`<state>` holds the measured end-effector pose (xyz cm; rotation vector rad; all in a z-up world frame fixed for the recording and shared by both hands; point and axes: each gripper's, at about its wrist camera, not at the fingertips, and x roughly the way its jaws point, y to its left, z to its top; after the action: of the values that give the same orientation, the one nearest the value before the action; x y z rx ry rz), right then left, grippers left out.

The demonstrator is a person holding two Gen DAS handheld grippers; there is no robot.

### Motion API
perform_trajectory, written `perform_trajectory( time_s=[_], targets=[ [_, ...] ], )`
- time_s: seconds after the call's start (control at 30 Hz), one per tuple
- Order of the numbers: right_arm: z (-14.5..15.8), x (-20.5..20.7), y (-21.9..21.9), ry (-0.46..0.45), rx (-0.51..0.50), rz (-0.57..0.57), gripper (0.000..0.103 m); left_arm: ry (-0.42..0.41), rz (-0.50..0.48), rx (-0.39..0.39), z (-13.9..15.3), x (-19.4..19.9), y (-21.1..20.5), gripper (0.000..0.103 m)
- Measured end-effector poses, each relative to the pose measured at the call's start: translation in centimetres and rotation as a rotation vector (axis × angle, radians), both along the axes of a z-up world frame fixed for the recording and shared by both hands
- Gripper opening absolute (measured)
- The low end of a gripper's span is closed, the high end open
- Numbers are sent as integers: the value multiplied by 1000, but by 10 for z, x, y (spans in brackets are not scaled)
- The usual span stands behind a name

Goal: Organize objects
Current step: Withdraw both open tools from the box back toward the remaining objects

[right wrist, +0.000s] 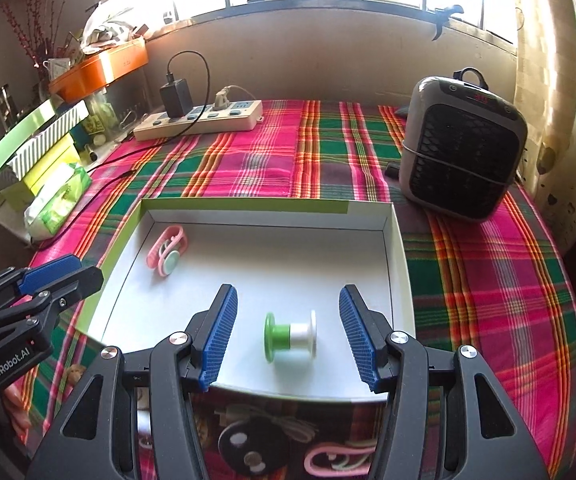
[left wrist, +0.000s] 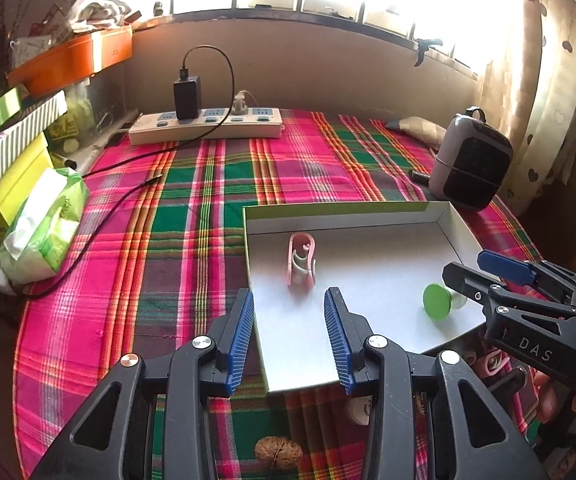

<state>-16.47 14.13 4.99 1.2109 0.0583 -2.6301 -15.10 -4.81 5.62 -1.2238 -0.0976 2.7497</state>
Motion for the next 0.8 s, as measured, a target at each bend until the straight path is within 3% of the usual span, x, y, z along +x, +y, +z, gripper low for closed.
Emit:
perform_trajectory(
  time_s=[0.8],
  targets=[
    [-8,55,28,21,-32,-47,54,-4,37,79,-14,47,-29,37]
  ],
)
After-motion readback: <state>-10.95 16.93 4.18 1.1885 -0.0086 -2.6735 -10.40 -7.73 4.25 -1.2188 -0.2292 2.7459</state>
